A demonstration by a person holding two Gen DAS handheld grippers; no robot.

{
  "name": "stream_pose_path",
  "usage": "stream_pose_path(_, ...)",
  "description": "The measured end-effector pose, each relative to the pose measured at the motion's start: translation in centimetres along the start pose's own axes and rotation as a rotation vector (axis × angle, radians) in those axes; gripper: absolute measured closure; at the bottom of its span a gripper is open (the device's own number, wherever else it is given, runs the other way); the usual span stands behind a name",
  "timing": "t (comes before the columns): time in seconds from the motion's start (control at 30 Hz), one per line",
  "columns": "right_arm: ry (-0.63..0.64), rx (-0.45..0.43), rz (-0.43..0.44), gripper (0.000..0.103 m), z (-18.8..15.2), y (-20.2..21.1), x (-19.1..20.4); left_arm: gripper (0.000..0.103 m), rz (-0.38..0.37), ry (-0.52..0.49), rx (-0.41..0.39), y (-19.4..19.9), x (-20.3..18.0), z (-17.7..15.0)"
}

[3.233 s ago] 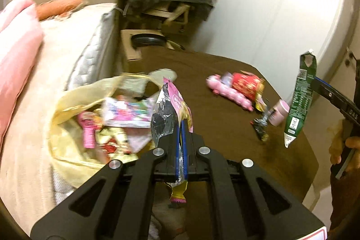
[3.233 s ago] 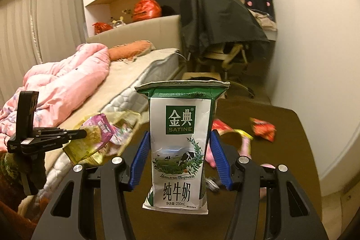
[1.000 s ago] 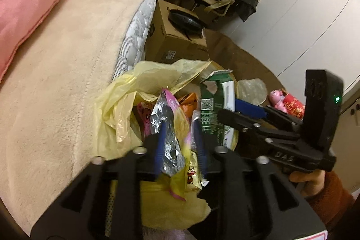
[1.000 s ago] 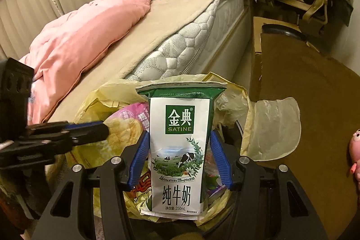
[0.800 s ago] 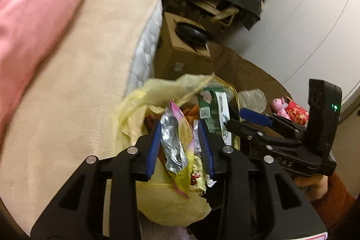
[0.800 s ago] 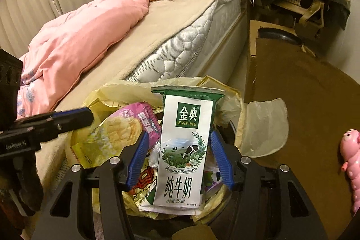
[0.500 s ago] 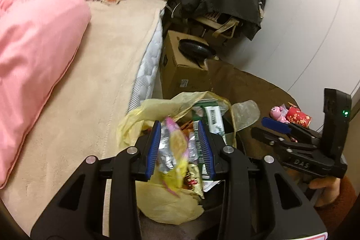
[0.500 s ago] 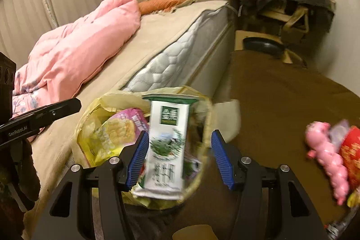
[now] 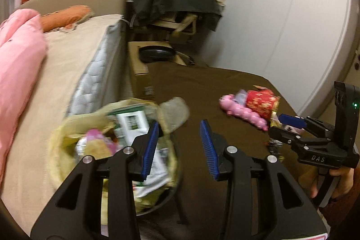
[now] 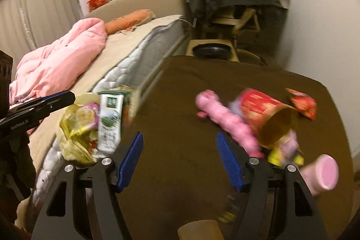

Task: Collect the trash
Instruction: 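Move both tools back over the table toward the remaining items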

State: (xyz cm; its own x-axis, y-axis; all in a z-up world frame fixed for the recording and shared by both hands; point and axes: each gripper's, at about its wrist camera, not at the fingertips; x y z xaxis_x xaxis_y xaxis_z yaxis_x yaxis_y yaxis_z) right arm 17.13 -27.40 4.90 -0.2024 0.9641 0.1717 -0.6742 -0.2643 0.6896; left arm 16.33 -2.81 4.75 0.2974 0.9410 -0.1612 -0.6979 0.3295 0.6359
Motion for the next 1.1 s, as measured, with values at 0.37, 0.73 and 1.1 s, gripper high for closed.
stream_pose_path(0.37, -0.108, -0.094, -0.168, 0.039, -2.7, 6.5, -10.7, 0.065, -0.133, -0.075, 0.077, -4.9, -8.8, -0.1)
stream_pose_path(0.73, -0.111, -0.104, -0.247, 0.039, -0.3, 4.3, -20.8, 0.057, -0.205, -0.169, 0.085, -9.1, -16.1, 1.4)
stream_pose_path(1.1, -0.027, 0.06, -0.036, 0.039, 5.8, -9.4, -25.1, 0.057, -0.184, -0.146, 0.127, -12.8, -15.3, 2.7)
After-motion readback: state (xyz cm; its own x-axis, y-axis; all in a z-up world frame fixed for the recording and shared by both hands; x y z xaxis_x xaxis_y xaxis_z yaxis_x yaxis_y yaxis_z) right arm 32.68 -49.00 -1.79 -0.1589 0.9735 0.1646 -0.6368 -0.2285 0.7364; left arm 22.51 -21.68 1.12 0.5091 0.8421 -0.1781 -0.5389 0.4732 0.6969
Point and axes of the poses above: each gripper's, at about its wrist camera, not at the fingertips, and y roughly against the way its jaws point, x to its left, z to its top, and after that the axes turned 2 degrees about -y, right-handed
